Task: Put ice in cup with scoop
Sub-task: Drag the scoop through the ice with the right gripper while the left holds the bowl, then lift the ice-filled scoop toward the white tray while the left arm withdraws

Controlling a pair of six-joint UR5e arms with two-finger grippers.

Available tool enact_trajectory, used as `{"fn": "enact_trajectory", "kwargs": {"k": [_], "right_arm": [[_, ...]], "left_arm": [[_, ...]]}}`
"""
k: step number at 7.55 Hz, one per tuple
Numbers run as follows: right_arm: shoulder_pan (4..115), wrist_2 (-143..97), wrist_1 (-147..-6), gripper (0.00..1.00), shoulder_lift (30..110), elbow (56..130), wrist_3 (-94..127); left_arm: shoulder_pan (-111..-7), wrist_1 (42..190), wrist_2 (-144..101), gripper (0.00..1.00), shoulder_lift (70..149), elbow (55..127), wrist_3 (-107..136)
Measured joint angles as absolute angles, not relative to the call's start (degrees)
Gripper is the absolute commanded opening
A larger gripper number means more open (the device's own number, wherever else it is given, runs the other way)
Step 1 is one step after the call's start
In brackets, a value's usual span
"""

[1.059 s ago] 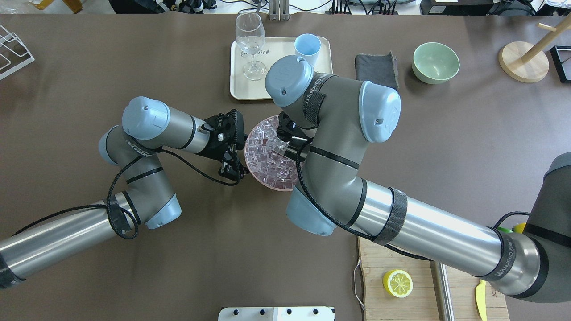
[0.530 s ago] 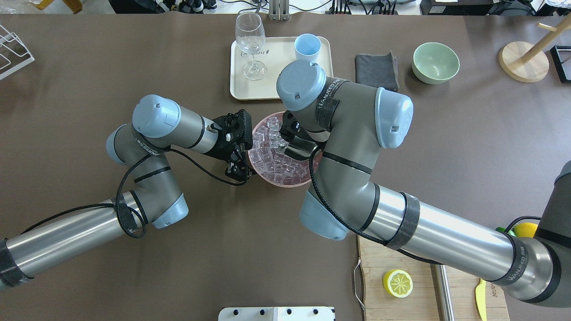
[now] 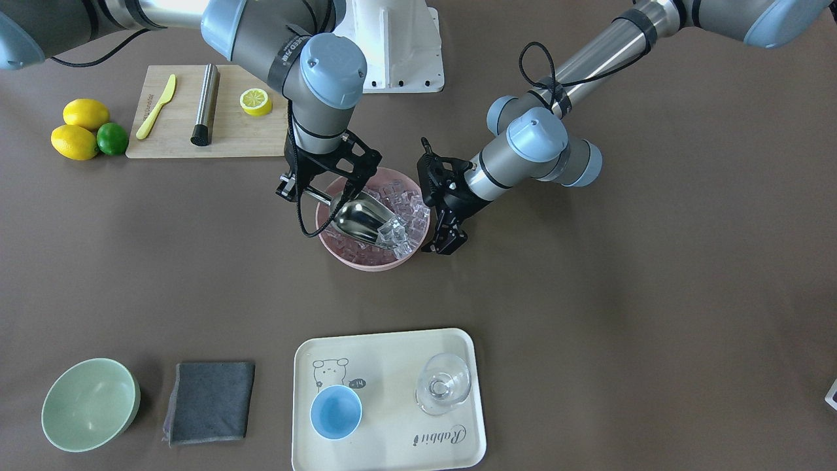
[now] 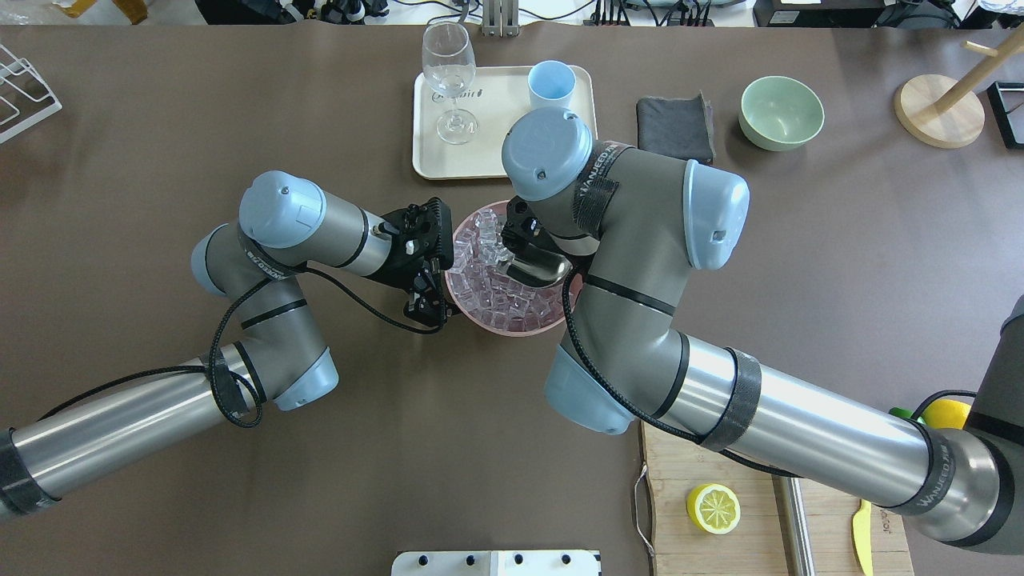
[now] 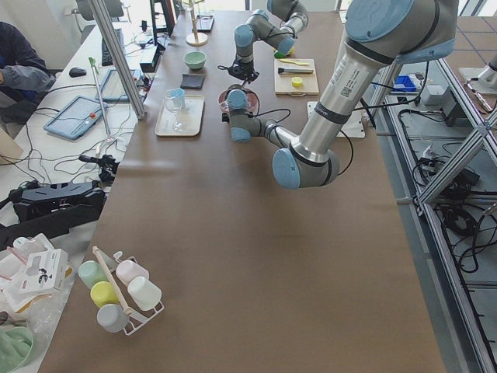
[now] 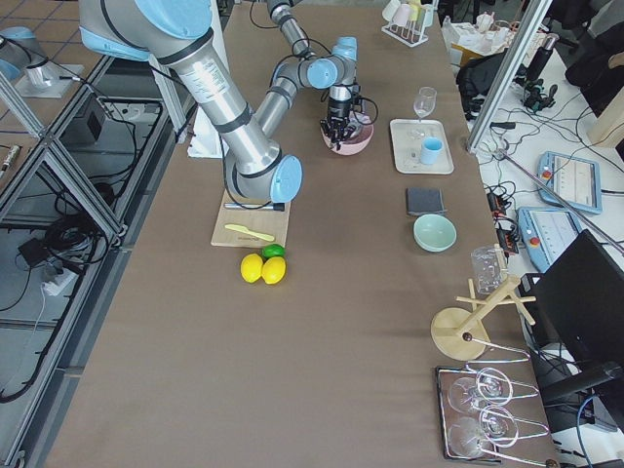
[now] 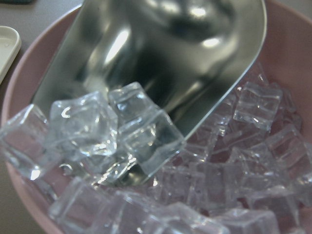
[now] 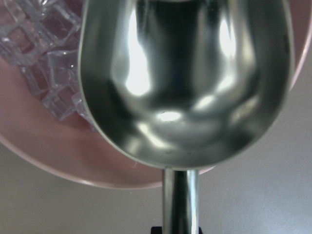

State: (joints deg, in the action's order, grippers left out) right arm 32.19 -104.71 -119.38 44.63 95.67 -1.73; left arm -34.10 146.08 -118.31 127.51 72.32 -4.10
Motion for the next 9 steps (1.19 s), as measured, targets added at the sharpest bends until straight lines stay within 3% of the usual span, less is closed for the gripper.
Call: {"fn": "enact_trajectory", "kwargs": {"k": [9], "right_arm": [[32.27,-105.03,-103.17,0.00,55.14,106.75,10.41]], "left_arm": [[-34.53,144.53,-120.23,0.98,129.16,70.93,-4.40]]}}
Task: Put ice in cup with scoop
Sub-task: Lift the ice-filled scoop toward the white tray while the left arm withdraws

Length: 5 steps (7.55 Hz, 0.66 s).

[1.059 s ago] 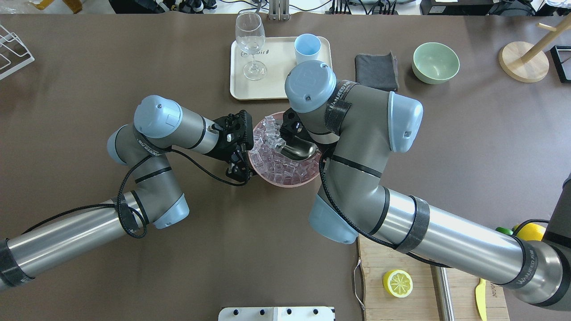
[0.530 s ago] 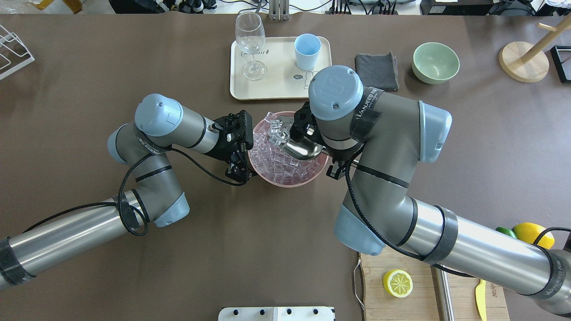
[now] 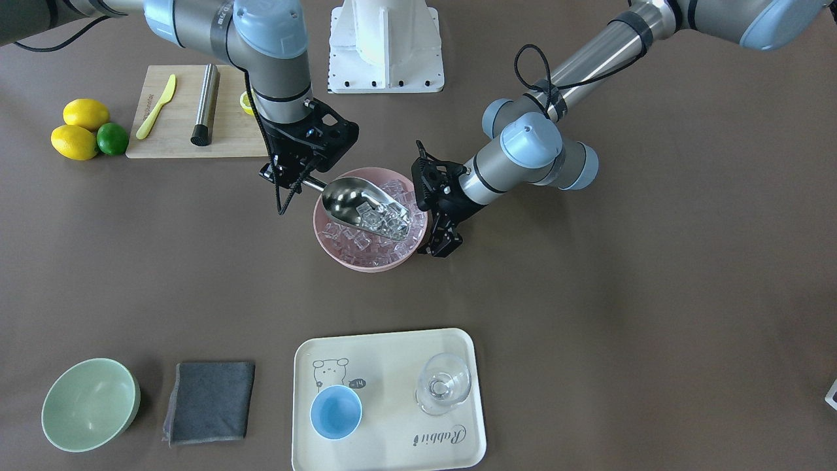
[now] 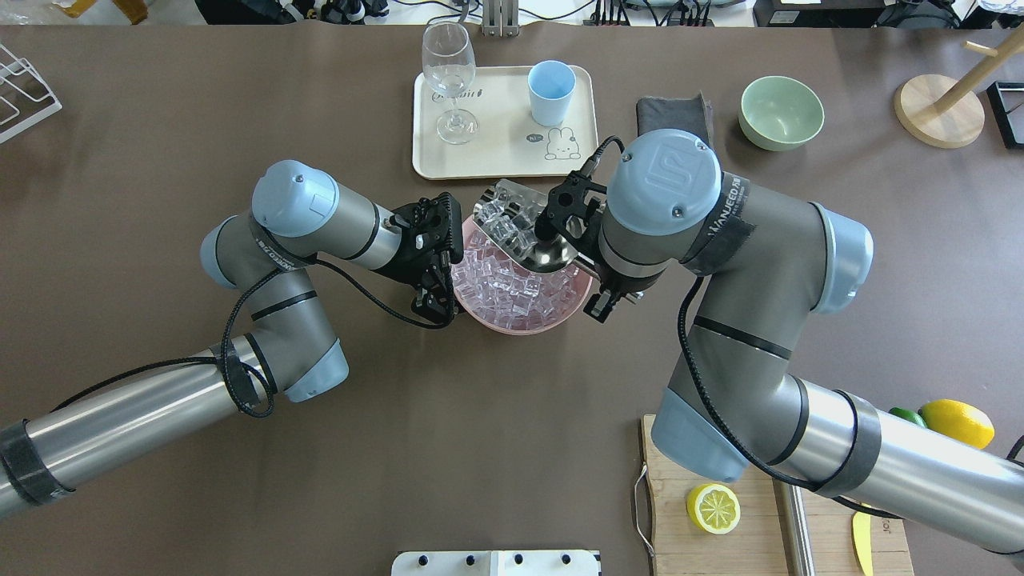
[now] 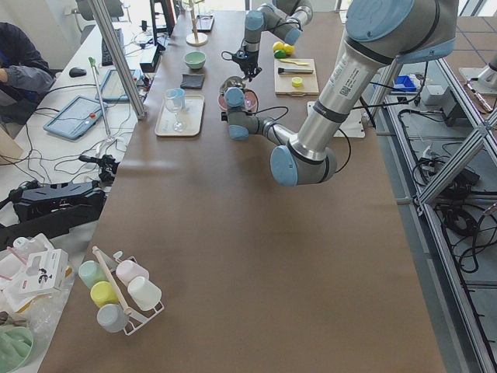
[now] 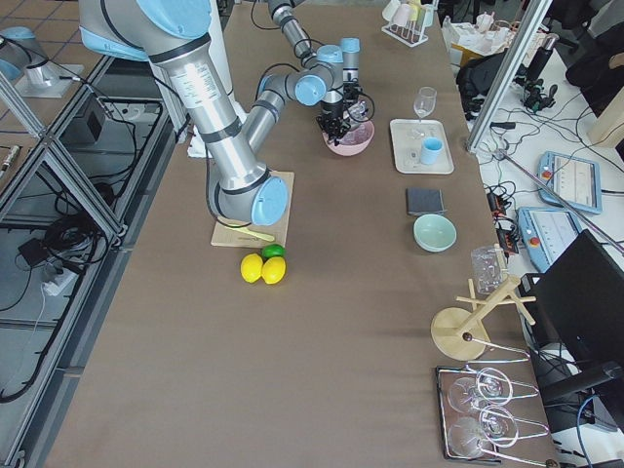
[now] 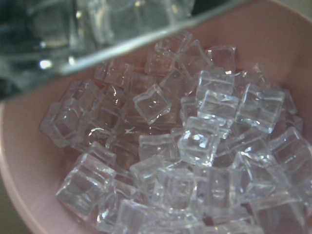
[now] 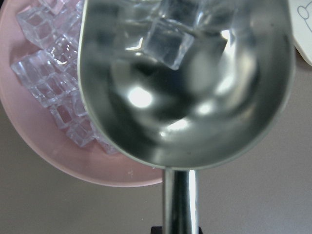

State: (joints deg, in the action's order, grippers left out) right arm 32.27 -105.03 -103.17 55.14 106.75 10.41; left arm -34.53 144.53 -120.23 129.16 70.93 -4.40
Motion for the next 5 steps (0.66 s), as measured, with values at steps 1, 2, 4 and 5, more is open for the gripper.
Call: {"fn": "enact_trajectory", "kwargs": {"k": [1,2,4,5], "right_arm": [[32.37,-104.99,-101.09,0.00,57.13,108.21,11.98],[32.61,-105.02,-99.11,0.00,59.01,109.14,12.99],[34.86,-106.69,-97.47,0.00,61.18,109.21,14.21],[37.69,-109.39,-96.59,0.00,61.86,108.14,14.54]], "left_arm": [[-34.54,144.51,-120.29,0.98,129.18,70.93,-4.45],[-34.54,144.49,-120.31,0.98,129.19,70.93,-4.51],[-34.56,144.43,-120.35,0.98,129.13,70.93,-4.57],[-34.72,144.45,-120.61,0.98,129.05,70.93,-4.61]]}}
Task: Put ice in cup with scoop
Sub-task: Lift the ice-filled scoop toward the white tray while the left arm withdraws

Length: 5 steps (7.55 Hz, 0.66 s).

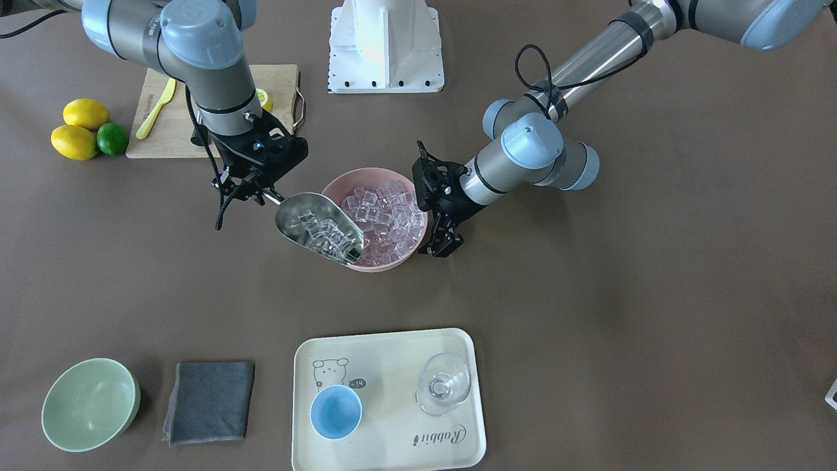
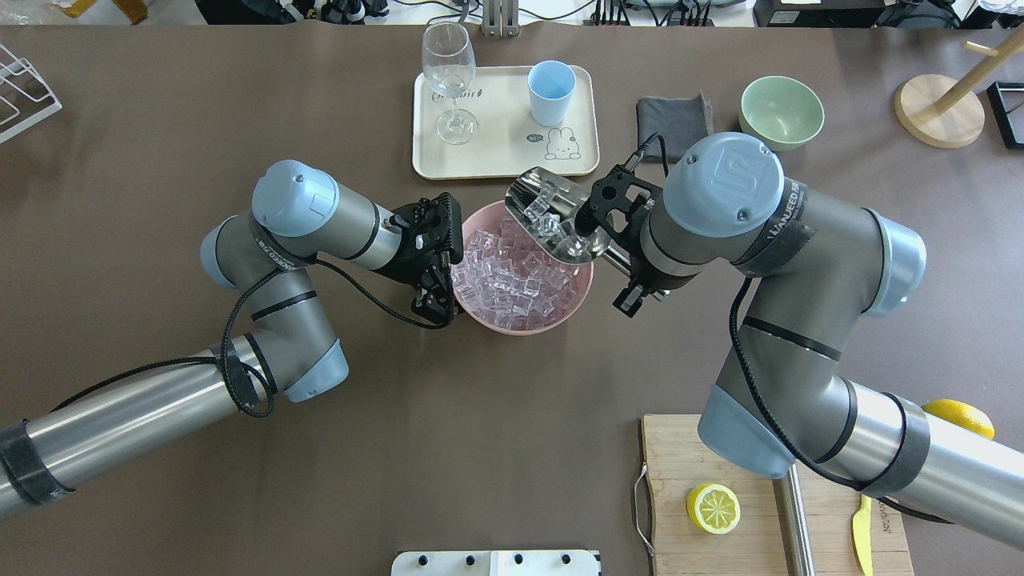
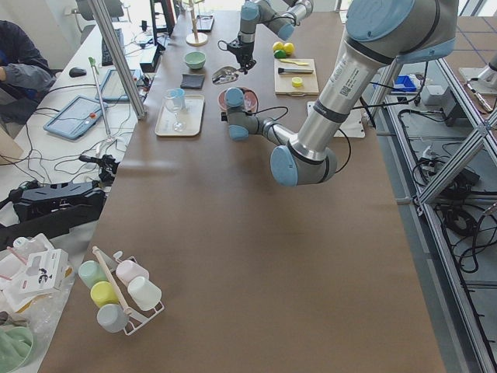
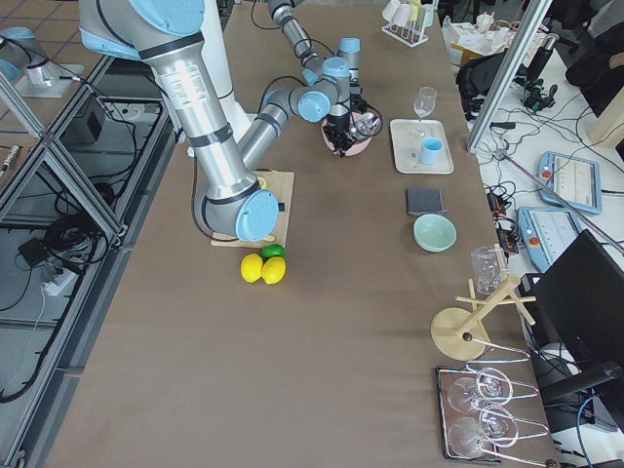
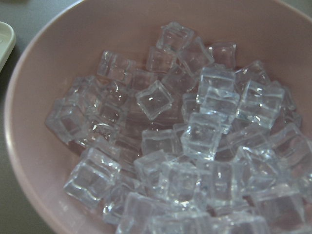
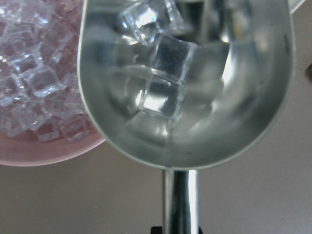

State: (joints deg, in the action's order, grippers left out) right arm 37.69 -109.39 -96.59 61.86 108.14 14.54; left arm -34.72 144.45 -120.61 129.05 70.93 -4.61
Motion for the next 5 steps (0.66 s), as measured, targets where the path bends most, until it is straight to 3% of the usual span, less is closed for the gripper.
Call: {"fn": "enact_trajectory", "kwargs": {"k": [3,5], "right_arm": [[49.03,-122.50,-93.94,0.00,60.98,100.00,15.66],[53.73,-129.32,-100.14,0.00,56.35,93.44,15.04]], "left_arm": [[-39.48,141.91,-125.95,0.98,126.26,74.17,-4.38],[-45.30,132.11,-130.16,0.98,120.63,82.66,-4.66]]}}
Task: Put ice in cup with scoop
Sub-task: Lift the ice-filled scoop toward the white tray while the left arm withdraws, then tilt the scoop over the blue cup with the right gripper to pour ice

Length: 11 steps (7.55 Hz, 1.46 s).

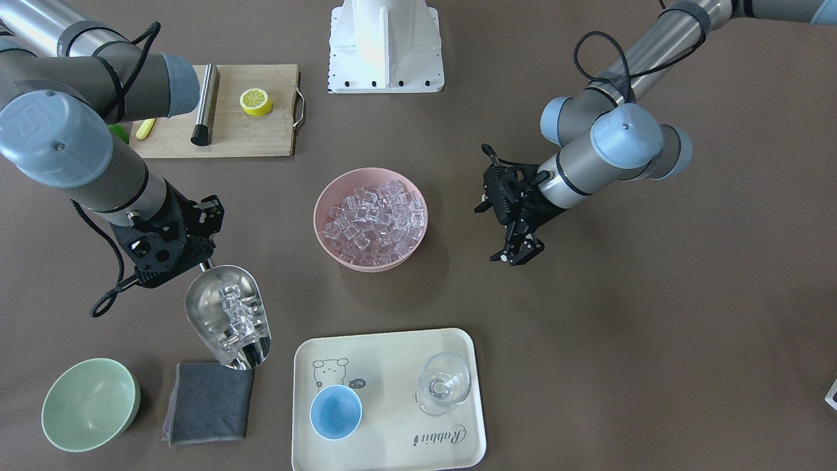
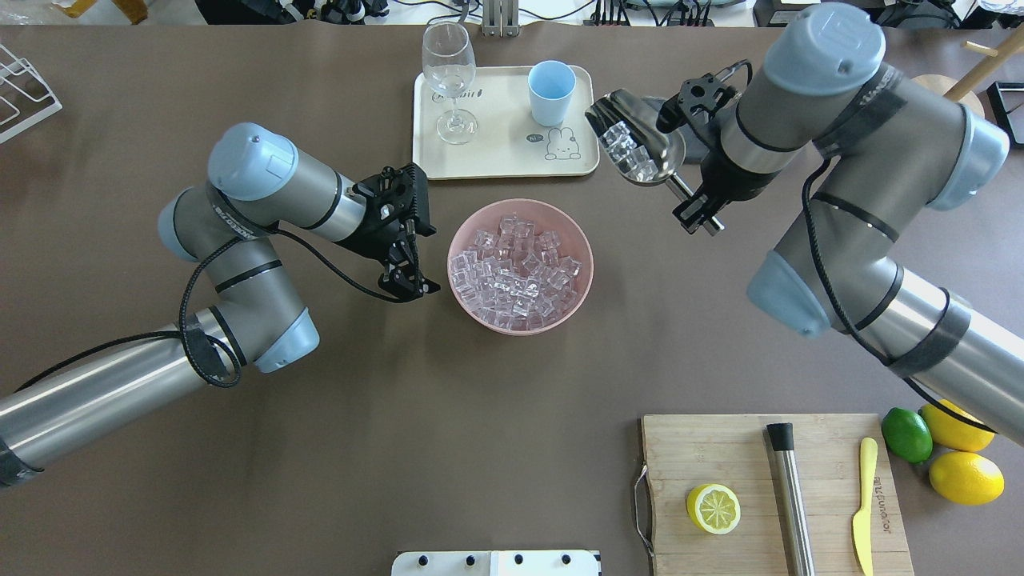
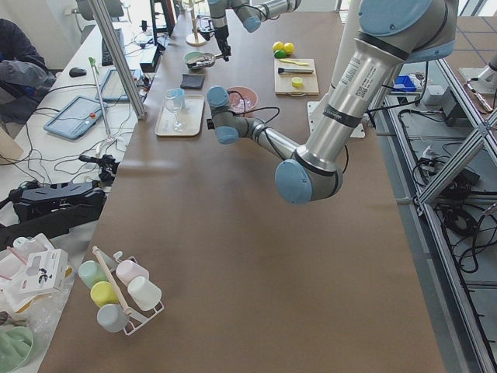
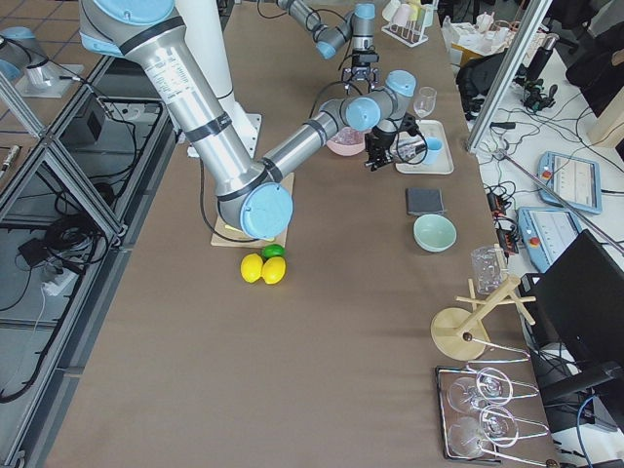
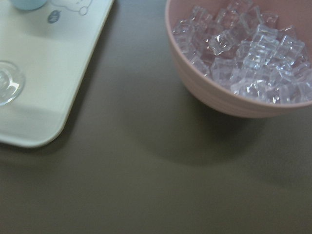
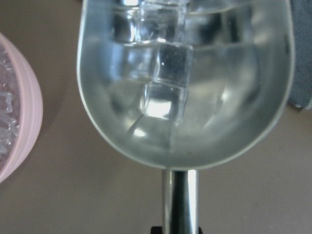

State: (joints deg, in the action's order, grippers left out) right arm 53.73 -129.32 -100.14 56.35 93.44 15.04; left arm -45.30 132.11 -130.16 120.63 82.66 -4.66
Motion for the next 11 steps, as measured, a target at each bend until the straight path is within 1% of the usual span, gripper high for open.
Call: {"fn": "enact_trajectory", "kwargs": {"k": [2,3,7,9,11], "right_arm": [[54.72,-130.24,-109.56,0.00,49.32,87.29,12.71],[54.80,-129.56,-113.81,0.00,45.53,84.68,12.02],[54.84,-126.63,-124.98,0.00,32.83,72.01,5.18],[54.84,-125.90,-127.25,0.00,28.74,66.30,1.09],[54.81,-125.79,-128.01,0.00,26.08,62.28,-1.67]], "left_arm": [[-53.13,117.39,-131.90,0.98,113.57,92.89,-4.80],[-57.24,111.84,-132.16,0.98,111.20,95.48,-4.82],[-73.70,96.94,-136.46,0.98,104.29,97.08,-4.75],[-78.46,88.83,-136.65,0.98,102.27,96.92,-4.47],[-81.41,85.58,-137.00,0.98,98.27,96.82,-4.48]]}}
